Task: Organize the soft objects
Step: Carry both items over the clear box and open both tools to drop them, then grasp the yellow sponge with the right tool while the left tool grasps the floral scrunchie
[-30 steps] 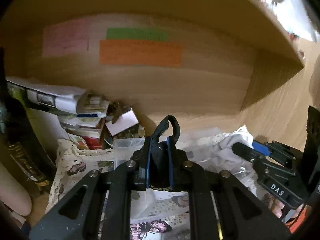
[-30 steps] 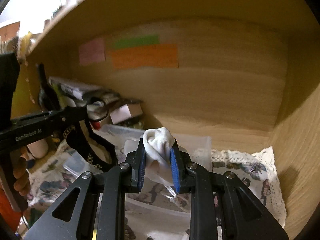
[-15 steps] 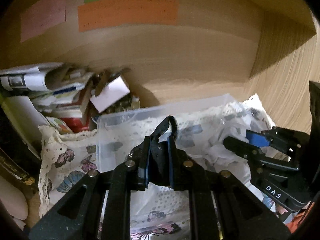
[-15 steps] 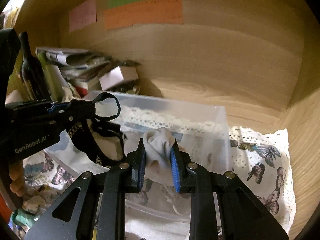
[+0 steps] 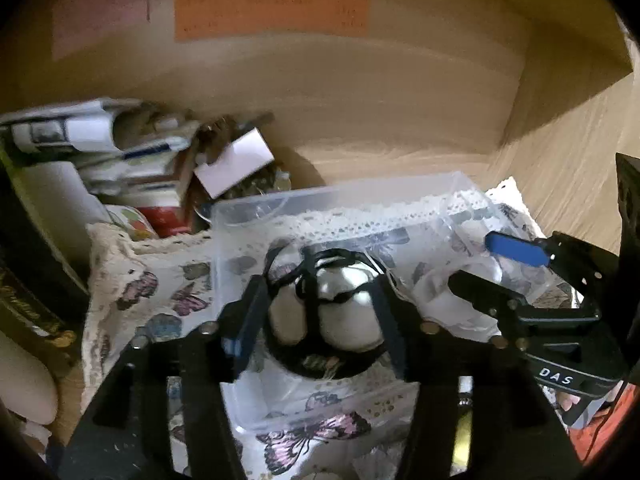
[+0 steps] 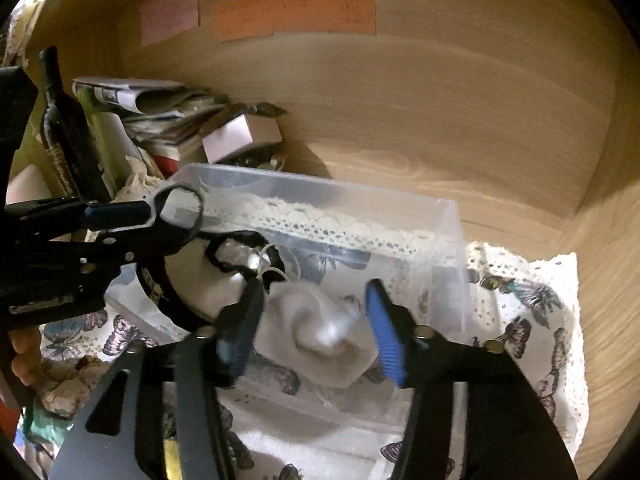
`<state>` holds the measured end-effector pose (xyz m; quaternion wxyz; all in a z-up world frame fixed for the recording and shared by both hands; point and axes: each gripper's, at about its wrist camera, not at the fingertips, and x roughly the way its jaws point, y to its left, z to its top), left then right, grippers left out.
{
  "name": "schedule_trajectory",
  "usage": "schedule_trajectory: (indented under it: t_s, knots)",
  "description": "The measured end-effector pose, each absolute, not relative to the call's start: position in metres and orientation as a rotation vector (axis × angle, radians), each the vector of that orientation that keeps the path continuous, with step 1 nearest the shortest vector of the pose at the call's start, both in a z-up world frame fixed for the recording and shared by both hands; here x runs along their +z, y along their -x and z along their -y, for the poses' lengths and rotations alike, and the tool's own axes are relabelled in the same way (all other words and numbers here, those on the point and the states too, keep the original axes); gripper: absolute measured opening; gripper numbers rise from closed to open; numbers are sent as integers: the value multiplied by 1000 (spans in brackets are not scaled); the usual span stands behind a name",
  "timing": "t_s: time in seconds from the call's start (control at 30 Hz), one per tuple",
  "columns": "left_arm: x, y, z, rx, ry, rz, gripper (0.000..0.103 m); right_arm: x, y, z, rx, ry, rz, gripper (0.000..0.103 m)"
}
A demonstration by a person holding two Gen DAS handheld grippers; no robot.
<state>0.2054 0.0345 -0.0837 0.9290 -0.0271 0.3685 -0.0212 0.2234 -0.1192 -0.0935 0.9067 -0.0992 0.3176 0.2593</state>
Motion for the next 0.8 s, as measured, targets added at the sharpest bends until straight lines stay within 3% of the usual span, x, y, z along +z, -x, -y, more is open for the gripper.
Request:
schedule_trajectory:
  t_s: [0.13, 0.4, 0.63, 0.8]
  knots:
    - [-66, -187, -36, -37, 43, -701, 72, -78, -210, 125, 527, 204, -591, 78]
    - [-29, -144, -37, -7, 38, -570, 100, -46, -175, 144, 529, 162, -470, 86]
    - [-20, -110, -41, -1, 71, -517, 103, -32, -133, 160, 544, 128, -371, 100]
    - [-32, -89, -40, 21, 83, -534, 103, -40, -116, 162, 554, 122, -367, 101]
